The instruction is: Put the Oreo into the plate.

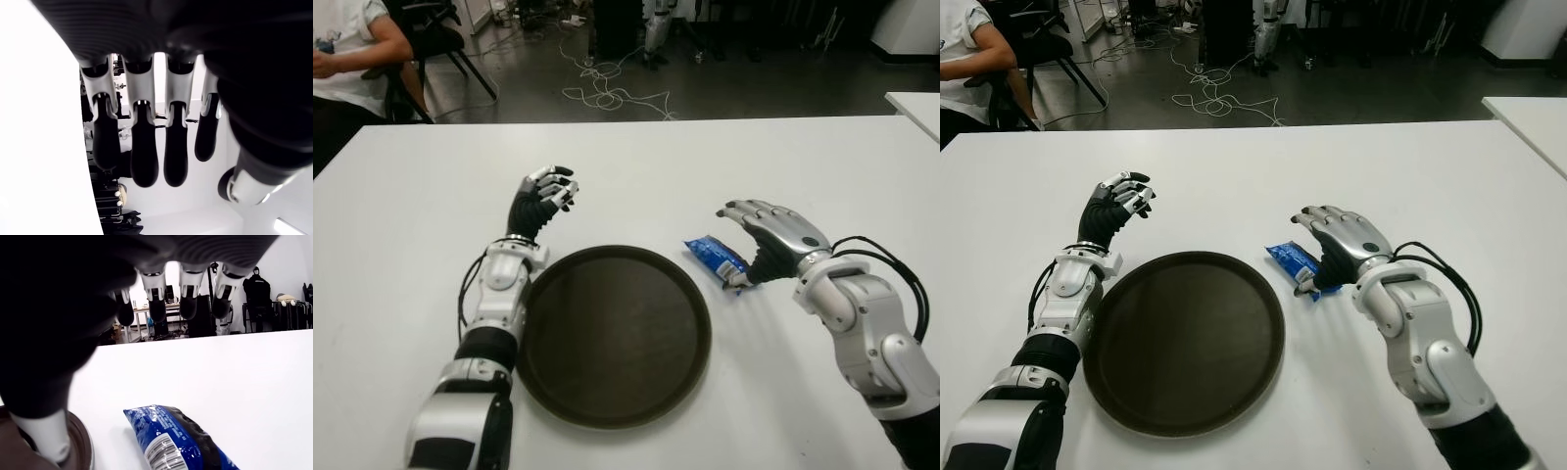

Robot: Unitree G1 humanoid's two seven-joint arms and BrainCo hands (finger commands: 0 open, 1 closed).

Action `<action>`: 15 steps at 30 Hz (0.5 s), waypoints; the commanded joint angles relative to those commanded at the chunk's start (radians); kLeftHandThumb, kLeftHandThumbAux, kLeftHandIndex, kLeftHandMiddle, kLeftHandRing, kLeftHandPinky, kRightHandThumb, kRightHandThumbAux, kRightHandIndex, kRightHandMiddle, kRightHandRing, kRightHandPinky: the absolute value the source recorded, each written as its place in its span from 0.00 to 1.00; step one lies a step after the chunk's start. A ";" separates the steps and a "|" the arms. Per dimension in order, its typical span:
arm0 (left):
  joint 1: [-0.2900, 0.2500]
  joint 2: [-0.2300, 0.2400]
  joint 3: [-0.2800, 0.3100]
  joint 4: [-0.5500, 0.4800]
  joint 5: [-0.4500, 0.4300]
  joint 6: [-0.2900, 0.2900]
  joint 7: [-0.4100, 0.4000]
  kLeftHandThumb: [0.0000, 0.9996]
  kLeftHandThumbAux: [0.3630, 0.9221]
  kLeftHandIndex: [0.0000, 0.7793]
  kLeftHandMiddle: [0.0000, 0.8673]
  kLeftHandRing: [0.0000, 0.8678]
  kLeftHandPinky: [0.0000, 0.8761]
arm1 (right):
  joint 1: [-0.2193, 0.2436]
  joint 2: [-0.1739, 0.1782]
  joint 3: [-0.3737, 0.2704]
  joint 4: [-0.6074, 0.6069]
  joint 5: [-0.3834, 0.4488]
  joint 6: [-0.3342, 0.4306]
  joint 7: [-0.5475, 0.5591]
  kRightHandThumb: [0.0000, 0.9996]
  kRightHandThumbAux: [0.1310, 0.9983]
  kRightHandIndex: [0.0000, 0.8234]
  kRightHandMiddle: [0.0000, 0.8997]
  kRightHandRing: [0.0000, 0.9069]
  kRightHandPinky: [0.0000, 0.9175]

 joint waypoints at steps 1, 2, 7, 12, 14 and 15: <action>0.000 0.001 -0.001 0.001 0.003 -0.001 0.003 0.82 0.57 0.48 0.59 0.63 0.63 | -0.003 0.003 0.001 0.005 -0.008 0.005 -0.004 0.00 0.71 0.03 0.07 0.05 0.05; -0.001 0.002 -0.002 0.002 0.006 -0.001 0.005 0.82 0.57 0.48 0.59 0.64 0.63 | -0.005 0.005 0.002 0.009 -0.014 0.009 -0.007 0.00 0.71 0.03 0.07 0.06 0.05; -0.002 0.005 -0.006 0.011 0.015 -0.013 0.013 0.82 0.57 0.48 0.59 0.64 0.64 | -0.017 0.029 0.006 0.039 -0.072 0.050 -0.061 0.00 0.69 0.04 0.09 0.08 0.06; -0.002 0.003 -0.003 0.018 0.014 -0.026 0.010 0.83 0.57 0.48 0.59 0.63 0.64 | -0.022 0.055 0.012 0.065 -0.147 0.095 -0.132 0.00 0.68 0.07 0.11 0.12 0.12; -0.001 0.001 -0.002 0.018 0.014 -0.033 0.011 0.83 0.57 0.49 0.59 0.64 0.64 | -0.028 0.061 0.016 0.080 -0.188 0.118 -0.156 0.00 0.70 0.09 0.13 0.15 0.16; -0.001 0.001 -0.003 0.018 0.015 -0.035 0.011 0.83 0.57 0.49 0.59 0.64 0.64 | -0.030 0.062 0.017 0.083 -0.196 0.123 -0.161 0.00 0.70 0.10 0.14 0.17 0.18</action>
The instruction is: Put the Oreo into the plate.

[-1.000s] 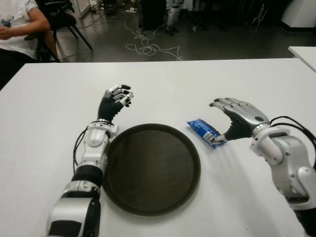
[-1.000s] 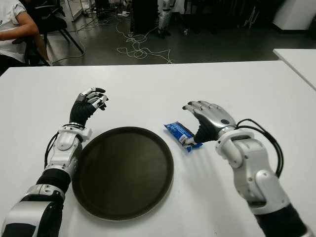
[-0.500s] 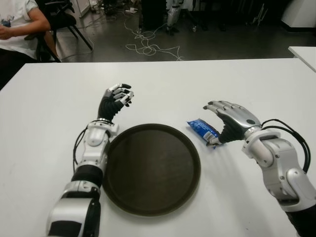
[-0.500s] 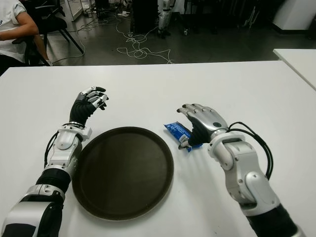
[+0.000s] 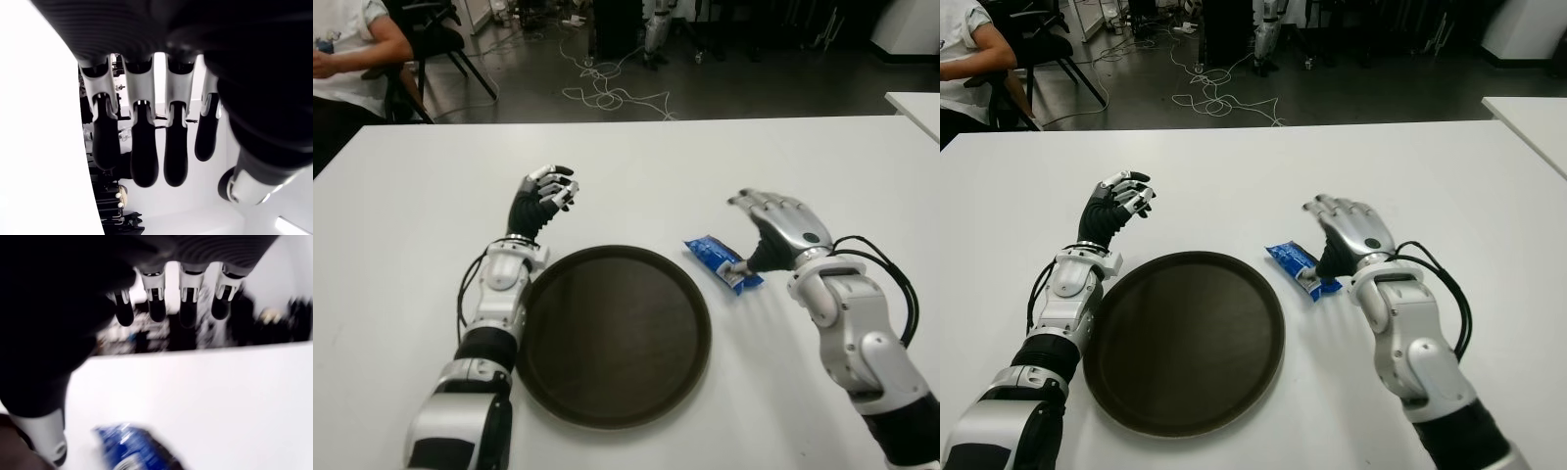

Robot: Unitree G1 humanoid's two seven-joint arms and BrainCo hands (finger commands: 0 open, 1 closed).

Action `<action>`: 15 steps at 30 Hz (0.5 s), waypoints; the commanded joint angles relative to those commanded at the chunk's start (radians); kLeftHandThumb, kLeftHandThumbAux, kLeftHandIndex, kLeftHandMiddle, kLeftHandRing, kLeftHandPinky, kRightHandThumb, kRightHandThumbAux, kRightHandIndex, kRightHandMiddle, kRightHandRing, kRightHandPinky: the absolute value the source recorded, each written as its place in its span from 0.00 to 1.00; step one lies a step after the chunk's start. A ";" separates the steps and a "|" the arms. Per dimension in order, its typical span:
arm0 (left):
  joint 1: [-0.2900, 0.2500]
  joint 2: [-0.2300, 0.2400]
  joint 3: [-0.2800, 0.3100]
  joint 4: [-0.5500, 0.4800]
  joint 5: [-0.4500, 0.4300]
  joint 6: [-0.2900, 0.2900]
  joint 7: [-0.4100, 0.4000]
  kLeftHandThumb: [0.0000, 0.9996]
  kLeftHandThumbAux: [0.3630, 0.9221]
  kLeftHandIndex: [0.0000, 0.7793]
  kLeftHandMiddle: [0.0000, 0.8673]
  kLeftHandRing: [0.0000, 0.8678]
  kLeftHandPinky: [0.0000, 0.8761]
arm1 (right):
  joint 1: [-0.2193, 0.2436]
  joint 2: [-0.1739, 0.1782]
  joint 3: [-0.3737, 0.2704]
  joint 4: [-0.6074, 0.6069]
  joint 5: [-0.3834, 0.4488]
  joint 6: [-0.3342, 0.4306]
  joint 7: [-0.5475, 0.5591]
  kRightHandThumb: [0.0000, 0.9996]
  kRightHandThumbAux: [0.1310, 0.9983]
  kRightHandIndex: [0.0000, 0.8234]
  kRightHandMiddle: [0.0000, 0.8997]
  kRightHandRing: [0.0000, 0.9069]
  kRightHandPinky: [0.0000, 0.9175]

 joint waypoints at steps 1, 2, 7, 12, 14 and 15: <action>0.000 0.000 0.000 0.001 0.000 -0.001 0.000 0.83 0.57 0.49 0.59 0.64 0.64 | -0.001 0.002 0.001 0.002 -0.006 0.003 -0.002 0.00 0.71 0.11 0.15 0.17 0.18; 0.000 0.000 -0.001 0.002 0.003 -0.006 0.003 0.83 0.57 0.49 0.59 0.64 0.65 | -0.009 0.000 0.002 0.015 -0.022 0.012 -0.005 0.00 0.71 0.11 0.15 0.18 0.19; -0.004 0.002 -0.003 0.023 0.013 -0.028 0.012 0.83 0.57 0.49 0.59 0.65 0.65 | -0.021 0.002 0.011 0.040 -0.074 0.040 -0.014 0.00 0.72 0.20 0.22 0.25 0.27; -0.006 0.003 -0.003 0.030 0.014 -0.035 0.012 0.83 0.57 0.49 0.59 0.64 0.64 | -0.032 0.001 0.007 0.056 -0.078 0.044 -0.011 0.00 0.72 0.22 0.23 0.27 0.28; -0.005 0.003 -0.004 0.029 0.015 -0.036 0.011 0.83 0.57 0.49 0.59 0.64 0.64 | -0.040 0.000 0.006 0.064 -0.079 0.049 0.002 0.00 0.71 0.22 0.23 0.26 0.27; -0.004 0.003 -0.004 0.028 0.015 -0.036 0.009 0.83 0.57 0.49 0.59 0.64 0.65 | -0.043 0.000 0.006 0.065 -0.080 0.053 0.010 0.00 0.71 0.22 0.23 0.26 0.27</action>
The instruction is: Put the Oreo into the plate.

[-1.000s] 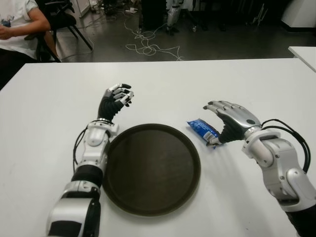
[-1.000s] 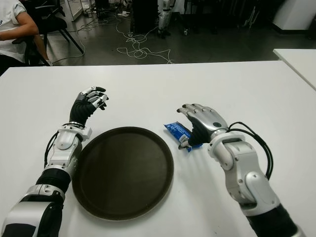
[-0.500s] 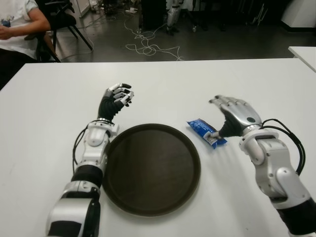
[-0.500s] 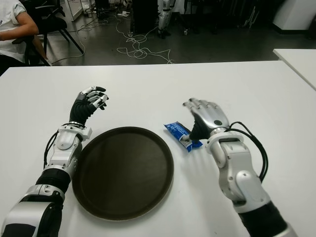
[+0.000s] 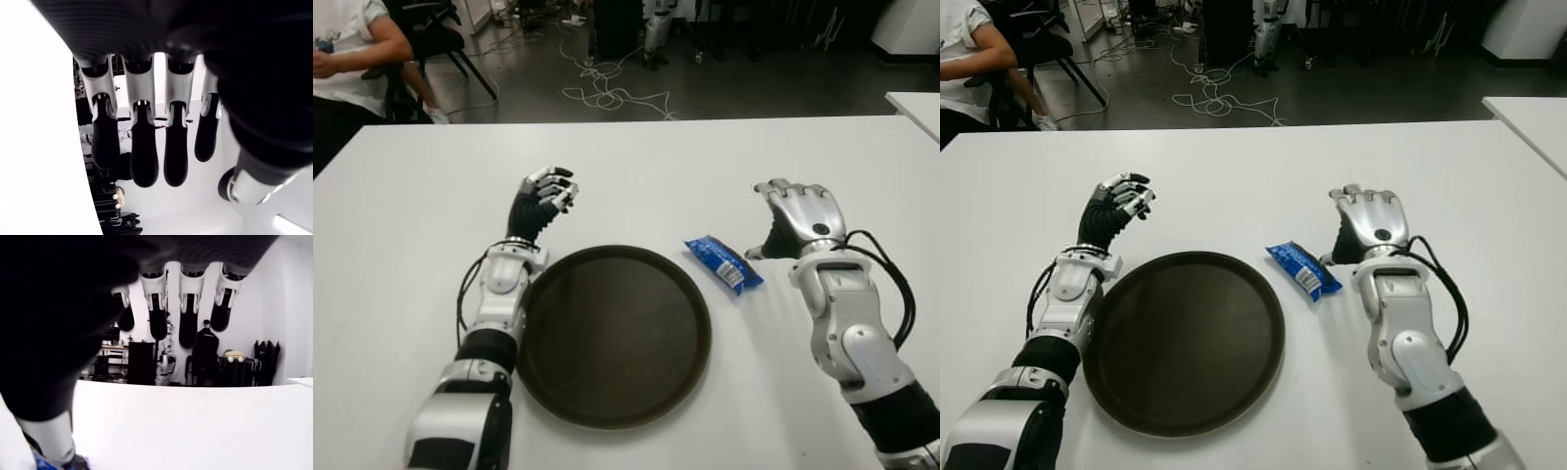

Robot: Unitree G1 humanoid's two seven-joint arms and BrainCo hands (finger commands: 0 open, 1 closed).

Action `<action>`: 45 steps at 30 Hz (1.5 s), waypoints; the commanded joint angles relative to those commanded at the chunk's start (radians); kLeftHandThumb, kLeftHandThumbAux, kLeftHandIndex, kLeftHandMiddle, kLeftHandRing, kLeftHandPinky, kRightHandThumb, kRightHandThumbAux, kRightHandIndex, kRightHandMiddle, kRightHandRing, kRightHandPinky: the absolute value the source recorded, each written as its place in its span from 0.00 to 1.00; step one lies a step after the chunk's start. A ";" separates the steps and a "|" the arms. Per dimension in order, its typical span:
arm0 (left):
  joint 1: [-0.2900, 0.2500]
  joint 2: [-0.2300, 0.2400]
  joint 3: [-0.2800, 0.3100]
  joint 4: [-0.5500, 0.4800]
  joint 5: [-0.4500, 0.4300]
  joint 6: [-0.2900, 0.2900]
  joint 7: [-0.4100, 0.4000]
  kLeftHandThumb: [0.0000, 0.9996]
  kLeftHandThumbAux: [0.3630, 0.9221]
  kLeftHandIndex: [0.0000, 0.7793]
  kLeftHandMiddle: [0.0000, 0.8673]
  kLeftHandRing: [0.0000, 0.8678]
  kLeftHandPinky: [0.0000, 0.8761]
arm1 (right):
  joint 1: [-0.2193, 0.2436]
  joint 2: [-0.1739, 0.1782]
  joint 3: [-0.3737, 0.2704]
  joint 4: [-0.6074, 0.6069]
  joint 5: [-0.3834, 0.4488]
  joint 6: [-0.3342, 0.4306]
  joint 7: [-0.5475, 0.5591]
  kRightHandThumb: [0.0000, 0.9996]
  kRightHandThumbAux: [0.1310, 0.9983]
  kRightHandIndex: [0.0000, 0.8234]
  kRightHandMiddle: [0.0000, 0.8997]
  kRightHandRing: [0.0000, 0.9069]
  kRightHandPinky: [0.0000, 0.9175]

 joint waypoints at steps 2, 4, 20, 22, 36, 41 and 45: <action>0.001 0.000 0.000 -0.002 0.000 0.001 -0.002 0.83 0.57 0.49 0.59 0.63 0.64 | -0.003 0.001 0.000 0.001 -0.002 0.005 0.009 0.00 0.71 0.23 0.24 0.27 0.29; 0.001 0.000 0.000 -0.002 -0.001 0.002 -0.003 0.83 0.57 0.49 0.59 0.63 0.64 | -0.005 0.000 0.000 0.002 0.000 0.005 0.010 0.00 0.71 0.24 0.24 0.28 0.30; 0.004 -0.001 -0.002 -0.008 0.001 0.001 0.000 0.83 0.57 0.48 0.59 0.63 0.64 | -0.018 0.000 -0.004 0.039 0.036 -0.011 -0.003 0.00 0.71 0.27 0.25 0.28 0.29; 0.003 -0.001 -0.002 -0.009 0.000 0.009 0.000 0.83 0.57 0.48 0.59 0.63 0.64 | -0.020 0.001 -0.004 0.045 0.042 -0.014 -0.004 0.00 0.70 0.26 0.25 0.28 0.28; 0.000 0.000 -0.006 0.001 0.005 -0.005 -0.001 0.83 0.57 0.49 0.59 0.64 0.65 | -0.022 0.019 0.016 0.058 0.065 -0.019 0.017 0.00 0.67 0.20 0.21 0.23 0.25; -0.002 -0.001 -0.005 0.008 0.005 -0.015 -0.002 0.83 0.57 0.49 0.59 0.64 0.65 | -0.027 0.016 0.022 0.066 0.068 -0.036 0.006 0.00 0.67 0.22 0.22 0.25 0.27; -0.003 -0.003 -0.004 0.009 0.003 -0.011 0.001 0.83 0.57 0.49 0.58 0.64 0.66 | -0.025 0.011 -0.002 0.058 0.105 -0.059 -0.007 0.00 0.67 0.22 0.22 0.25 0.25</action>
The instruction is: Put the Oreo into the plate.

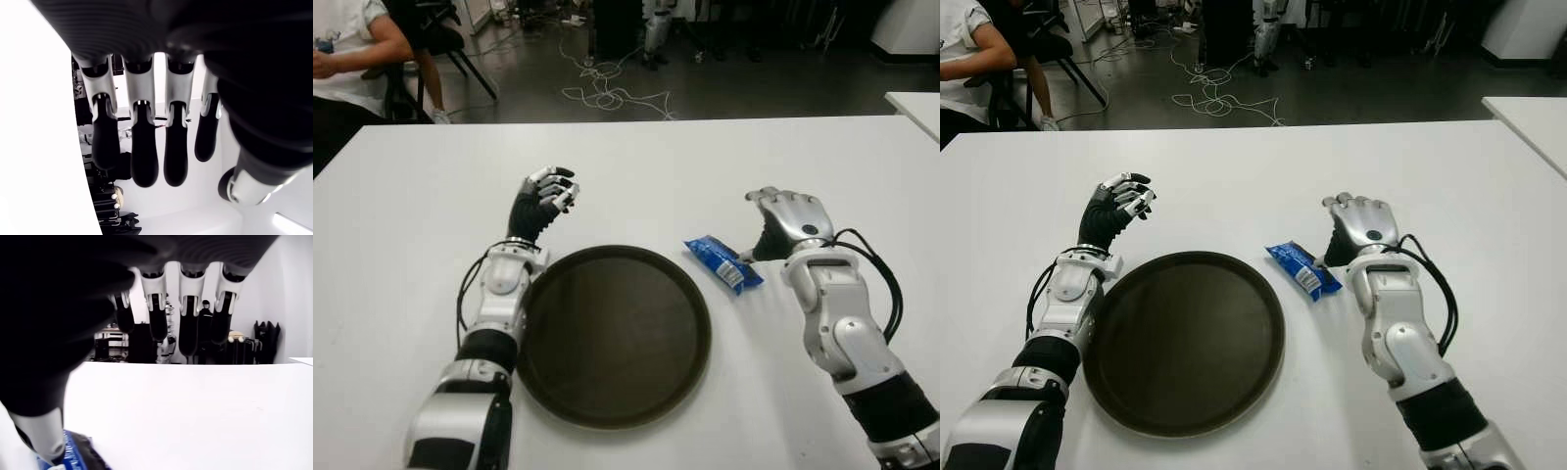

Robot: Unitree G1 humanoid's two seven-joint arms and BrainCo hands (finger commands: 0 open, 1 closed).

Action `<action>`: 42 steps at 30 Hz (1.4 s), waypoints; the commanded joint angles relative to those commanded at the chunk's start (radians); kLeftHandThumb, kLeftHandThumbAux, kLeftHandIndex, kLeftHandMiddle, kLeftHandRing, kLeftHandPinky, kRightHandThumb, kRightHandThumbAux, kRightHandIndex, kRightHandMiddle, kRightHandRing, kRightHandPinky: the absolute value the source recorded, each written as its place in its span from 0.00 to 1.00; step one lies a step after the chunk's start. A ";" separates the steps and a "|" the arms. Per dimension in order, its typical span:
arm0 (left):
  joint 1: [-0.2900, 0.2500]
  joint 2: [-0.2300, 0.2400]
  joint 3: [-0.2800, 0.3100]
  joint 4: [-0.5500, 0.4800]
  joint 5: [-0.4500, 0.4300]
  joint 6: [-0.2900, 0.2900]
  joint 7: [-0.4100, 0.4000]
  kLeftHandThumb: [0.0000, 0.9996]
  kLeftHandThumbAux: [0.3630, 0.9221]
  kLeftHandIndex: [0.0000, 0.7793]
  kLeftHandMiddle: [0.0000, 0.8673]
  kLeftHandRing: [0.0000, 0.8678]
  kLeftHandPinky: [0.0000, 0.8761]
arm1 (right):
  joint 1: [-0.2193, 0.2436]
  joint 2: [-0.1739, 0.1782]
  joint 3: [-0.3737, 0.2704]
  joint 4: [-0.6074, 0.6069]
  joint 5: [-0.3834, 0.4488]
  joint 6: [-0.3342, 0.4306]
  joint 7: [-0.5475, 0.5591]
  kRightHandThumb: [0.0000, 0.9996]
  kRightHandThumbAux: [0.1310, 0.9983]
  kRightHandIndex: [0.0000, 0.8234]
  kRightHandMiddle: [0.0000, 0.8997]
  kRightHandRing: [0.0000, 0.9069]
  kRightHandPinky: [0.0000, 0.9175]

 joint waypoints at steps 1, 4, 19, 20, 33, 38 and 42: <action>0.000 0.000 0.000 0.000 0.000 0.000 0.001 0.83 0.57 0.49 0.58 0.64 0.66 | 0.001 -0.002 -0.006 -0.003 0.010 -0.005 -0.003 0.00 0.67 0.22 0.22 0.24 0.24; 0.000 -0.002 0.000 -0.003 0.001 0.003 0.004 0.83 0.57 0.49 0.58 0.64 0.66 | 0.006 0.029 -0.048 -0.009 0.084 -0.013 -0.036 0.00 0.67 0.21 0.22 0.23 0.22; 0.001 -0.002 0.004 -0.004 -0.007 0.013 -0.001 0.83 0.57 0.48 0.60 0.65 0.67 | -0.017 0.103 -0.156 0.042 0.285 -0.004 -0.165 0.00 0.64 0.18 0.19 0.18 0.13; 0.001 -0.001 0.003 -0.002 -0.005 0.012 0.000 0.83 0.57 0.48 0.60 0.66 0.68 | -0.023 0.102 -0.158 0.062 0.292 -0.006 -0.174 0.00 0.63 0.18 0.19 0.17 0.13; 0.008 0.000 0.000 -0.014 -0.006 0.003 -0.014 0.83 0.57 0.48 0.59 0.65 0.66 | -0.076 0.081 -0.131 0.237 0.315 -0.046 -0.258 0.00 0.65 0.20 0.19 0.17 0.09; 0.011 -0.001 0.000 -0.023 -0.004 0.016 -0.012 0.83 0.57 0.48 0.59 0.64 0.64 | -0.086 0.070 -0.127 0.277 0.324 -0.075 -0.285 0.00 0.66 0.19 0.19 0.17 0.09; 0.013 0.001 -0.004 -0.027 0.004 0.018 -0.005 0.83 0.57 0.49 0.59 0.64 0.63 | -0.092 0.066 -0.119 0.297 0.325 -0.087 -0.305 0.00 0.67 0.18 0.18 0.16 0.08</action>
